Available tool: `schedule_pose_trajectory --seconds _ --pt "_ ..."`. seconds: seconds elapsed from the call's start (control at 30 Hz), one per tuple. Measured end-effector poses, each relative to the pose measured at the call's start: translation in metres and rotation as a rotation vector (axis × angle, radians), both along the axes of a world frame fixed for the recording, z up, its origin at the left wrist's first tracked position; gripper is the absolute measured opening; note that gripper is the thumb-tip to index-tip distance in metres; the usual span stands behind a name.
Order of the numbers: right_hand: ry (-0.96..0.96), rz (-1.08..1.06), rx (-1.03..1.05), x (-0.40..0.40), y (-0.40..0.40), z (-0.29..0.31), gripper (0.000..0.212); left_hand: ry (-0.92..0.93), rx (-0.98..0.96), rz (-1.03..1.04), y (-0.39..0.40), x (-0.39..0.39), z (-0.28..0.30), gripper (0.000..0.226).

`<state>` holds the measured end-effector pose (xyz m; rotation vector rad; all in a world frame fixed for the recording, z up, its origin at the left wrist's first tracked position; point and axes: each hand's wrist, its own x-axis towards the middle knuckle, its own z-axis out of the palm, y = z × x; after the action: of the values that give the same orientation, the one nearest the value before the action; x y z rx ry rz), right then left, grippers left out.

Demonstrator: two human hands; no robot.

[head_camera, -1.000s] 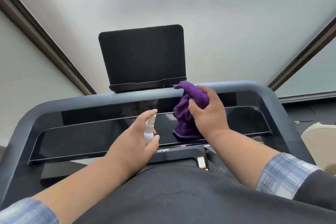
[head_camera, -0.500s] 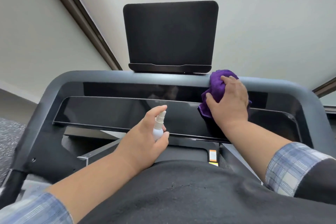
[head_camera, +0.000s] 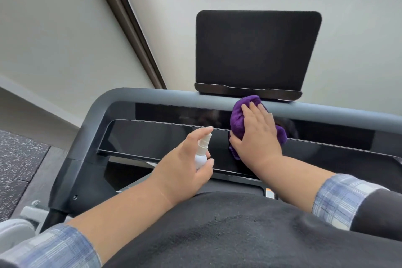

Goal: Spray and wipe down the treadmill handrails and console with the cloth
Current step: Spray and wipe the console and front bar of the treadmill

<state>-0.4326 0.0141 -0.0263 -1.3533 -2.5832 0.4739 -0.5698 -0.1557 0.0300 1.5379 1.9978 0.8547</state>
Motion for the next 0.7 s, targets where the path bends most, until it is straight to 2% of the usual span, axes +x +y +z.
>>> schedule_pose_trajectory --seconds 0.23,0.47,0.57,0.7 --pt "-0.116 0.180 0.036 -0.103 -0.034 0.004 0.089 0.019 0.007 -0.020 -0.029 -0.069 0.001 0.077" --pt "-0.201 0.454 0.025 -0.213 -0.062 0.008 0.076 0.021 0.028 0.005 -0.056 -0.124 0.000 0.072" --pt "-0.231 0.514 0.043 -0.229 -0.062 0.006 0.070 0.025 0.042 -0.030 -0.054 -0.135 0.000 0.071" --pt "-0.235 0.534 0.030 -0.208 -0.052 0.007 0.071 0.020 0.067 -0.082 -0.043 -0.135 0.002 0.071"
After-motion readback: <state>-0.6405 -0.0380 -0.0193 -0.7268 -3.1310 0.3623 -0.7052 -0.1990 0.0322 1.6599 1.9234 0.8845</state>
